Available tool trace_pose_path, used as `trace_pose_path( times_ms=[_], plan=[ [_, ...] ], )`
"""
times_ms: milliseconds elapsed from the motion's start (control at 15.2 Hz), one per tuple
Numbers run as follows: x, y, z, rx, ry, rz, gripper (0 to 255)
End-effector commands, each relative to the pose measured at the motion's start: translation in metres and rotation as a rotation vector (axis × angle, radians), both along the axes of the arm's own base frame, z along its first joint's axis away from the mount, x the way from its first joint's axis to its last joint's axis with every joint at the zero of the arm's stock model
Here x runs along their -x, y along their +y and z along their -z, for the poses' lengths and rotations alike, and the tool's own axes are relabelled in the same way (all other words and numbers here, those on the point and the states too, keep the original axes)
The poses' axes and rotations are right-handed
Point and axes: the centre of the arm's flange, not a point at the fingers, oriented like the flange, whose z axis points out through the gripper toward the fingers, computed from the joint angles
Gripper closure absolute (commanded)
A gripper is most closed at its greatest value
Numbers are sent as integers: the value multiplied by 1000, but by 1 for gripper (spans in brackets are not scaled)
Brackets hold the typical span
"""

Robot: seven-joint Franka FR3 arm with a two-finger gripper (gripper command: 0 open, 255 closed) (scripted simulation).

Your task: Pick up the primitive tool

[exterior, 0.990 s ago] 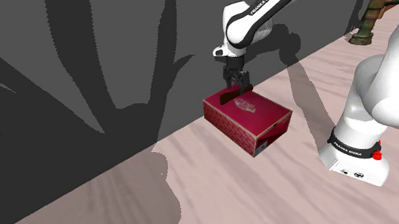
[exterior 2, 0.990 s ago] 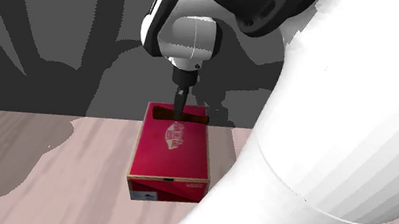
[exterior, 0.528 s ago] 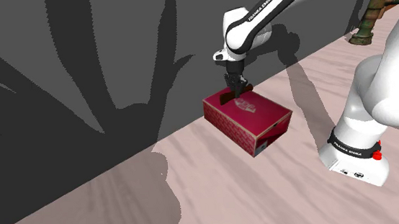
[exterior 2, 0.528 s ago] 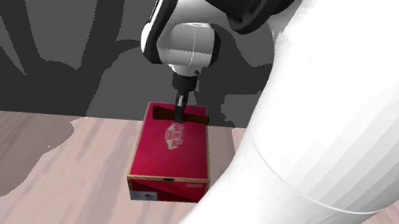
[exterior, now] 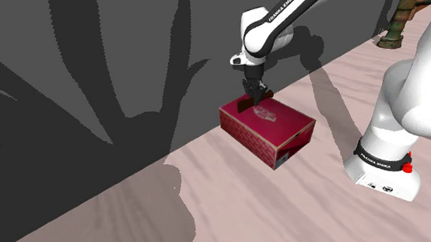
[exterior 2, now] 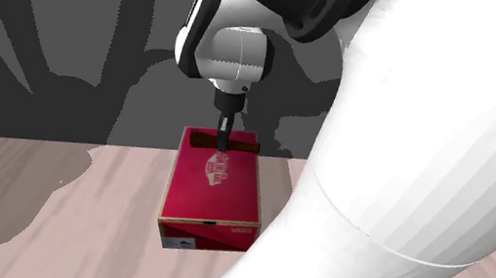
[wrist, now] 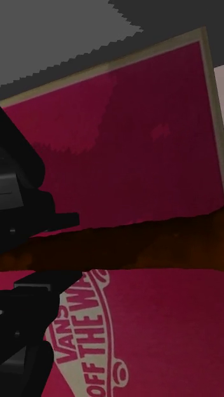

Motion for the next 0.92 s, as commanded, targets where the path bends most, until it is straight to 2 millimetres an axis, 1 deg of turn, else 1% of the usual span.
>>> trace_pose_path(
  times_ms=[0,858],
  plan=[
    [0,1,-7,0,1,0,255],
    [0,1,-76,0,1,0,255]
  ],
)
